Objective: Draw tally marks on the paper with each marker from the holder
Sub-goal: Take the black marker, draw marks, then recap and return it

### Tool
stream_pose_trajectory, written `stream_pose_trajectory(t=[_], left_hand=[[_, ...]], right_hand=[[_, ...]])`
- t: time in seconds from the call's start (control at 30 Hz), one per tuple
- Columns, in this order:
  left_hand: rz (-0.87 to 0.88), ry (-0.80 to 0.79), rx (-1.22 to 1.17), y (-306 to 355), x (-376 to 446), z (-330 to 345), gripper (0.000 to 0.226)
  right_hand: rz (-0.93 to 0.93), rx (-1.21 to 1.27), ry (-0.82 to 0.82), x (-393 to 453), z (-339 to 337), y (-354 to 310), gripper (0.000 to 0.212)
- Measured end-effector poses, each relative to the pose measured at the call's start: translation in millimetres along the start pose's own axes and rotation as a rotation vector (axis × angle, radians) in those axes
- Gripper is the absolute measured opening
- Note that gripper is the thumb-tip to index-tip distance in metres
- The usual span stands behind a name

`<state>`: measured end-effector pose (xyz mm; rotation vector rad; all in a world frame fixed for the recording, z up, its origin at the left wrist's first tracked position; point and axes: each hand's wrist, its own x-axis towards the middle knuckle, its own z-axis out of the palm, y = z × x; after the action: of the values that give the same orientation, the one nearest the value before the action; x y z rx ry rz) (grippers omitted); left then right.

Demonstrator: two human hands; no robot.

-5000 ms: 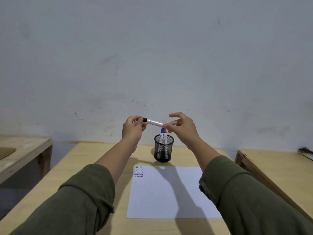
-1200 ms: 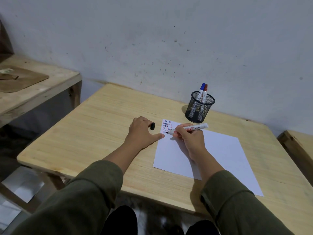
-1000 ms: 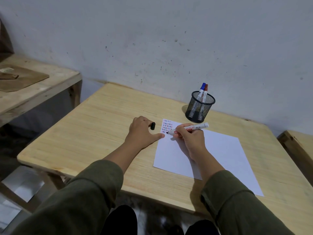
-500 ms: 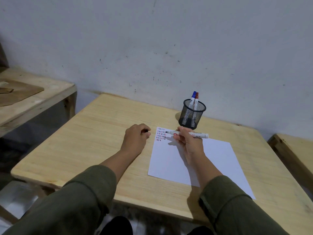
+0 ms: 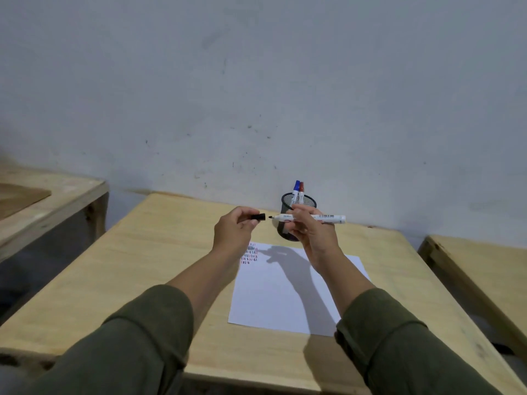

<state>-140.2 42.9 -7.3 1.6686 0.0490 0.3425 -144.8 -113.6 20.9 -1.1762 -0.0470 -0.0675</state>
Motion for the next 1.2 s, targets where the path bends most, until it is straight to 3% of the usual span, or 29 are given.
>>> stream_pose_trajectory(t=[0.93,1.2], left_hand=[[-0.059,-0.209,-0.112,22,-1,18,0.014],[0.117,-0.092,0.158,27,-5,20,0.013]], right_hand=[[0.024,-0.003,-0.074,2,-10,-16,0.009],[0.053,0.070,-0.057,3,-8,-10,0.010]])
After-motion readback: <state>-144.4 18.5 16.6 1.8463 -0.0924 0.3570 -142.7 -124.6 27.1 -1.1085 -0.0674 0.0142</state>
